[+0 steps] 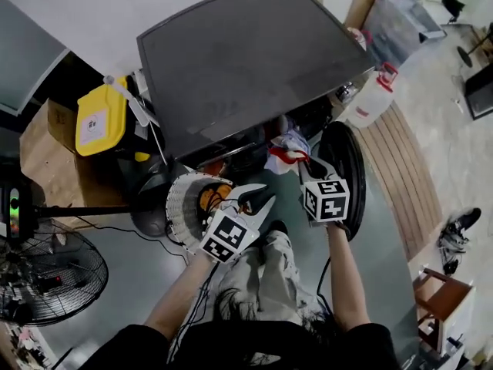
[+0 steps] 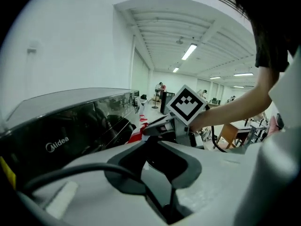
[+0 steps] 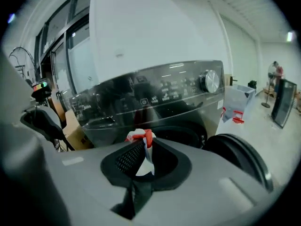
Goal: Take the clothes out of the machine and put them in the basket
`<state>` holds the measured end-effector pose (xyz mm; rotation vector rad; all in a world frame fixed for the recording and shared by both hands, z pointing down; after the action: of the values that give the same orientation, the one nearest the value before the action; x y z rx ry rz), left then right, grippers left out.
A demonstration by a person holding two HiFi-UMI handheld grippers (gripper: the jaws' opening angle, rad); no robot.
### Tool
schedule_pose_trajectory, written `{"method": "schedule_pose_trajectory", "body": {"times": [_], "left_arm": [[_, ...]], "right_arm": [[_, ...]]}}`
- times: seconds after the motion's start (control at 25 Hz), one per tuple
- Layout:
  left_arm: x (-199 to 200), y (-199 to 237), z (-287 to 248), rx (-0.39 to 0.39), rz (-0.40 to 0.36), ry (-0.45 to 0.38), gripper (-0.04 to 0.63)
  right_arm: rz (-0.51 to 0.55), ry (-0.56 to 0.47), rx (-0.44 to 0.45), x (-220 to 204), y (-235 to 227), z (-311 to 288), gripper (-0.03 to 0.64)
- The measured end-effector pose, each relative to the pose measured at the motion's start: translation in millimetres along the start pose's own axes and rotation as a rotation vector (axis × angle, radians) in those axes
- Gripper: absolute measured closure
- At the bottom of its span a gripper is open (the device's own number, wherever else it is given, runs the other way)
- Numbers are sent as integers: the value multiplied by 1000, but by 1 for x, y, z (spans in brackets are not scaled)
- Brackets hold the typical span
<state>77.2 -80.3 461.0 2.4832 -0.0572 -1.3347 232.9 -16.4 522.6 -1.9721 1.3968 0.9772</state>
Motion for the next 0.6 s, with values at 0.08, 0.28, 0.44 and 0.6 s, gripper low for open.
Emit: {"method": "schedule_pose_trajectory", "body": {"times": [0.08,0.28,0.44,0.6], "left_arm": [[5,-5,7,5,3,0,534],[8,-6,21,16,25,4,517],[9,-5,27,31,49,9,501],[5,-8,31,48,75,19,457]], "right_arm": [[11,-13,18,12,7,15,558],[21,-62,54,43,23,47,558],[19,-112,81,71,33,73,558],[9,-169,94,97,38,99,558]]}}
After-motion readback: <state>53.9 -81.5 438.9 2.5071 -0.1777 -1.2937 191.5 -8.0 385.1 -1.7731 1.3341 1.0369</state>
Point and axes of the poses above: the fingertips, and each gripper's own axes: z backward along the fingers, y to its left, x out of its top, the point moved 6 cm from there along z, backward along the fingers, and after that the axes turned 14 degrees about z, right-handed, at the moved point
